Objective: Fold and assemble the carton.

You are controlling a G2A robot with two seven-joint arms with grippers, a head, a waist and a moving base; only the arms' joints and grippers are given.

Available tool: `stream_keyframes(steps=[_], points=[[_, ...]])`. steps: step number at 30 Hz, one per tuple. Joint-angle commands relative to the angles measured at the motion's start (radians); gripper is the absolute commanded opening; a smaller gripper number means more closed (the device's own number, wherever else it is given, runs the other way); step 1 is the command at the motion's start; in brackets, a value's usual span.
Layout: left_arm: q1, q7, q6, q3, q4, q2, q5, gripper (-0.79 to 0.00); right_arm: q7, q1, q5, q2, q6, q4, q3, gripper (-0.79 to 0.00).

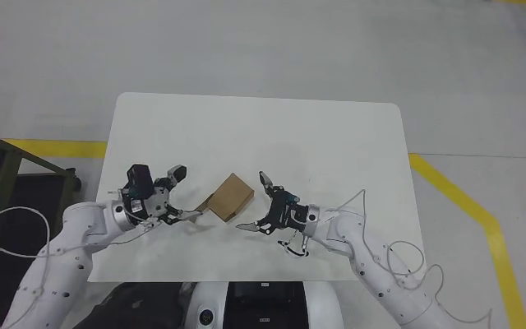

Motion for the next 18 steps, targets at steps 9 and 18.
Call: stream_keyframes(steps=[9,18], points=[[0.001,-0.056,0.054,-0.005,-0.002,-0.002,0.006,0.0,0.0,0.0,0.0,0.0,0.0,0.0,0.0,0.0],[0.067,-0.15,0.178,0.006,-0.009,-0.007,0.094,0.0,0.0,0.0,0.0,0.0,0.0,0.0,0.0,0.0]])
